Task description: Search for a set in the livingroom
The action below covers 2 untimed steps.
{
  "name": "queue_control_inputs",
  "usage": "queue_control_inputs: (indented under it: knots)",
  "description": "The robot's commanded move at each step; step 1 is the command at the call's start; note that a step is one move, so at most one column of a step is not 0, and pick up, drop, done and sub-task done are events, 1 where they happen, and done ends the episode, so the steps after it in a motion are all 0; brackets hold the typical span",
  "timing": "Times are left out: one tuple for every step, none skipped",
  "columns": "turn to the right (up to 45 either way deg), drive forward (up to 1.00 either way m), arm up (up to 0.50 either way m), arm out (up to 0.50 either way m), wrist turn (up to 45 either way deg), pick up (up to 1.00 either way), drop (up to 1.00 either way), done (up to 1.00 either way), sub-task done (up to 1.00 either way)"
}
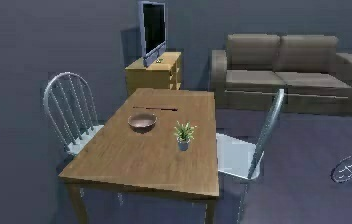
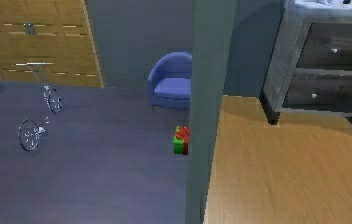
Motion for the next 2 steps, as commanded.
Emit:
queue_control_inputs:
  knots:
    - [-42.0, 0.0, 0.0, 0.0, 0.0, 0.0, 0.0, 0.0, 0.0]
    - [45.0, 0.0, 0.0, 0.0, 0.0, 0.0, 0.0, 0.0, 0.0]
